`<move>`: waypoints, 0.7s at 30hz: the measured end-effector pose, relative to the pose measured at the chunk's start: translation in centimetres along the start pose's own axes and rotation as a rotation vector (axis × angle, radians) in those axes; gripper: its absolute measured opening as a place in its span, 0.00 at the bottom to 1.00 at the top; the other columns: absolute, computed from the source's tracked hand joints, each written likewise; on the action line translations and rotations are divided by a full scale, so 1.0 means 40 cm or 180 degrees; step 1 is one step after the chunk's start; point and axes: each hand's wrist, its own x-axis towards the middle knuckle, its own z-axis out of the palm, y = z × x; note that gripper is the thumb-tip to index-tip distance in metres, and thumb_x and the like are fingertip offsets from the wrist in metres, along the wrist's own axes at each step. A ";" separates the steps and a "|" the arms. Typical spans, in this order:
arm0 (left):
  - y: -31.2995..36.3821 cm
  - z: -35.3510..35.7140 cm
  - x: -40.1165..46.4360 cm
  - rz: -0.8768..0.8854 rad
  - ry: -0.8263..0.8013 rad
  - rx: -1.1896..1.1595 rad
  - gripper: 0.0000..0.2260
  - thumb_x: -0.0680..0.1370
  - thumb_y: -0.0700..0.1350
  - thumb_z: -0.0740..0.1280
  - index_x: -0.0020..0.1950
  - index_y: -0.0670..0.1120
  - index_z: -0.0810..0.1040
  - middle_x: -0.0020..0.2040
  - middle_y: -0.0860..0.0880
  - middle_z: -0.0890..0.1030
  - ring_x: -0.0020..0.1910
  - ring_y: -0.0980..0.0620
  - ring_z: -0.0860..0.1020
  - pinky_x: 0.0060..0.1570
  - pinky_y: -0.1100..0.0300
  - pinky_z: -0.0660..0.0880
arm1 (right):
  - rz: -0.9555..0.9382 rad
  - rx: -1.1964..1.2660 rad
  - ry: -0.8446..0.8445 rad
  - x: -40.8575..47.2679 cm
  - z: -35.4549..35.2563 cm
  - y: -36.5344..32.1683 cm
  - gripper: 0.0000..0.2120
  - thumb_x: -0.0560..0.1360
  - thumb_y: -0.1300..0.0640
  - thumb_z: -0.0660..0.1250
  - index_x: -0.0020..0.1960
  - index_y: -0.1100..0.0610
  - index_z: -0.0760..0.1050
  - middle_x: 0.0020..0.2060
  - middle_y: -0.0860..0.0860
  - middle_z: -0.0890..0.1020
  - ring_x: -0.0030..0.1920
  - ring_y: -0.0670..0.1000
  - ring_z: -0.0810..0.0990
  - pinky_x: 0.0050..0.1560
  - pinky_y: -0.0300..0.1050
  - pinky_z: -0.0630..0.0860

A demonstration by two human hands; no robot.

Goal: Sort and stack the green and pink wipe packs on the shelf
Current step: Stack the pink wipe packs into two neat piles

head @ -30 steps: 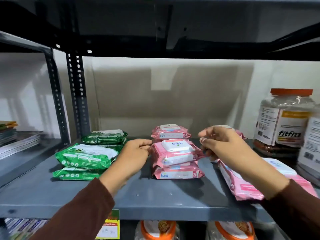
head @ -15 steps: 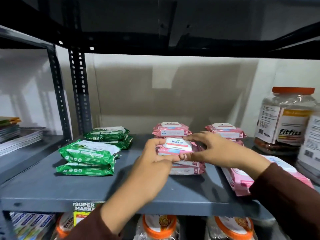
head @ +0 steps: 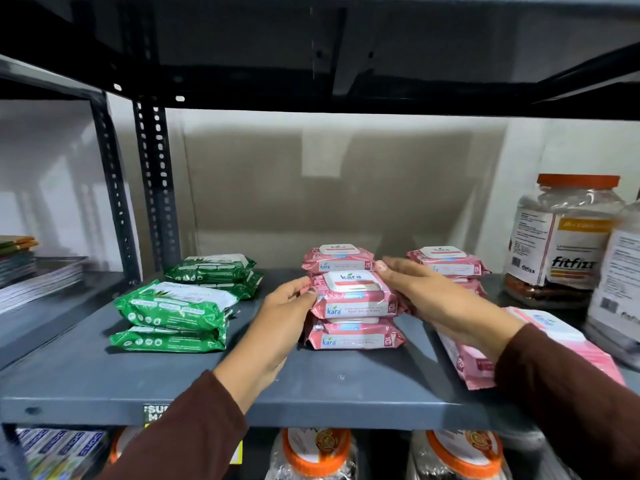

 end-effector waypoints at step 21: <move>0.089 -0.537 0.020 0.0067 0.1540 0.0916 0.10 0.76 0.45 0.67 0.56 0.45 0.81 0.60 0.44 0.81 0.59 0.48 0.77 0.65 0.53 0.68 | -0.0084 0.0785 -0.0246 0.073 0.543 -0.073 0.31 0.76 0.46 0.68 0.75 0.54 0.66 0.73 0.47 0.70 0.72 0.48 0.69 0.67 0.40 0.62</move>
